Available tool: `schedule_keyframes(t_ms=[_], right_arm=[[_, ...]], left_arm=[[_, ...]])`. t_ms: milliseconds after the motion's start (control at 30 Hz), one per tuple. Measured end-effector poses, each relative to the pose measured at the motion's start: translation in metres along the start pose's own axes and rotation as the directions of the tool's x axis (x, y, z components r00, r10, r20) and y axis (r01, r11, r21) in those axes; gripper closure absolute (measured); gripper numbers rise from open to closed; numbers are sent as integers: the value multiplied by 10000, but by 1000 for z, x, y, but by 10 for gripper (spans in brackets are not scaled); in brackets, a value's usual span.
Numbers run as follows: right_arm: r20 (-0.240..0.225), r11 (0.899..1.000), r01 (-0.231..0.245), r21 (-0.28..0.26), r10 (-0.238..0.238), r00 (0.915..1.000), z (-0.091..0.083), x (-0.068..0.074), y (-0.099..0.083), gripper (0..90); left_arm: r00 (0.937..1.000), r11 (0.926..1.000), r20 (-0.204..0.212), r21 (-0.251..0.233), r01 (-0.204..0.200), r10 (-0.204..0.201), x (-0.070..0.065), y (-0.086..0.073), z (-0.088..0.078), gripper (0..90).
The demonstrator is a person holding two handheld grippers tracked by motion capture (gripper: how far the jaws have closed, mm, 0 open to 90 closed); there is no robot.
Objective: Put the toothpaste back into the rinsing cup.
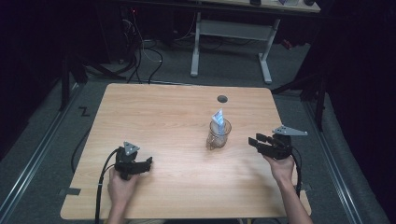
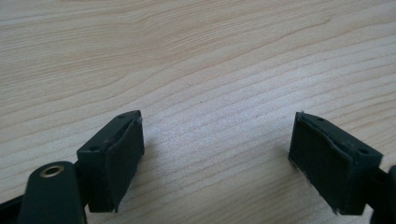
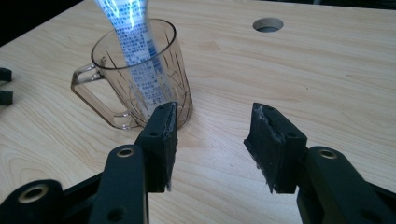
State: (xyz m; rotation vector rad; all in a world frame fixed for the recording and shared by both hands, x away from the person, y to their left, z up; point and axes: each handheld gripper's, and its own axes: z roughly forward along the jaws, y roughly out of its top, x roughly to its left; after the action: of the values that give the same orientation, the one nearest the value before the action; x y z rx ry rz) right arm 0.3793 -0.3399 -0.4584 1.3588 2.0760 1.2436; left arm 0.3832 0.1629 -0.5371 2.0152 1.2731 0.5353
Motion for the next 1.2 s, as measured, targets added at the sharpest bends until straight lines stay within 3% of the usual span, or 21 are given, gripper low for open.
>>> schedule_keyframes(t_ms=[767,1200], right_arm=[[534,9971,-99,749,59,9986,15,-4,-25,520],[791,9918,270,1251,-371,9962,33,-1,-30,514]], left_arm=[[10000,10000,1,2,0,0,0,0,0,180],[10000,10000,0,0,0,0,0,0,0,180]])
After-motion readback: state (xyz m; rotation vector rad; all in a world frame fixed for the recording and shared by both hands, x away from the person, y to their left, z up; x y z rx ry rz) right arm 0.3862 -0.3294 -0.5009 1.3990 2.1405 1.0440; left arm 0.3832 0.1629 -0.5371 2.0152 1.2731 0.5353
